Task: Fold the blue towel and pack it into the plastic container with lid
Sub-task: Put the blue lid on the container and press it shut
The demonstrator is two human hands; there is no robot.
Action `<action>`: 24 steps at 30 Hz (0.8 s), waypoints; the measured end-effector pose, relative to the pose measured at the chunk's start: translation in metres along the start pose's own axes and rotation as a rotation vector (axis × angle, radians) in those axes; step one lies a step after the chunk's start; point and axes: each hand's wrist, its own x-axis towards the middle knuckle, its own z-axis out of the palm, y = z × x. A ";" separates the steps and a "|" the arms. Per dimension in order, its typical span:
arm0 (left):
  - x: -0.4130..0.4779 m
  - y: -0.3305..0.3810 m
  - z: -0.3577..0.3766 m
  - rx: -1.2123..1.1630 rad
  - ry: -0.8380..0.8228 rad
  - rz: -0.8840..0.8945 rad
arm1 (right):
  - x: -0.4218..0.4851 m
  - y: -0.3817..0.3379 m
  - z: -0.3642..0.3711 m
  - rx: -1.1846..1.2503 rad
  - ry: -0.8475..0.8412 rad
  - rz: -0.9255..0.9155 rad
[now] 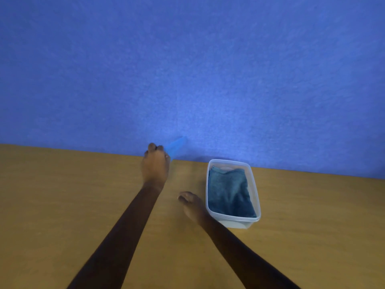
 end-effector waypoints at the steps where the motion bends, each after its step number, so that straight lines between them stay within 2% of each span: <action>1: 0.001 0.008 -0.007 -0.099 0.032 -0.025 | -0.001 -0.004 -0.005 0.093 0.003 0.026; 6: 0.004 0.034 -0.028 -0.540 0.142 -0.100 | -0.009 -0.028 -0.039 0.784 0.048 0.227; 11: 0.008 0.046 -0.022 -1.129 0.012 -0.265 | -0.015 -0.033 -0.087 1.027 0.160 0.152; 13: 0.005 0.049 -0.014 -1.255 -0.058 -0.347 | -0.015 -0.025 -0.106 1.035 0.234 0.129; 15: -0.001 0.051 -0.004 -1.264 -0.115 -0.366 | -0.014 -0.016 -0.122 0.986 0.285 0.126; 20: -0.022 0.052 0.034 -1.045 -0.351 -0.321 | -0.015 0.016 -0.153 0.829 0.448 0.133; 24: -0.045 0.054 0.055 -0.828 -0.432 -0.269 | -0.017 0.045 -0.161 0.622 0.469 0.187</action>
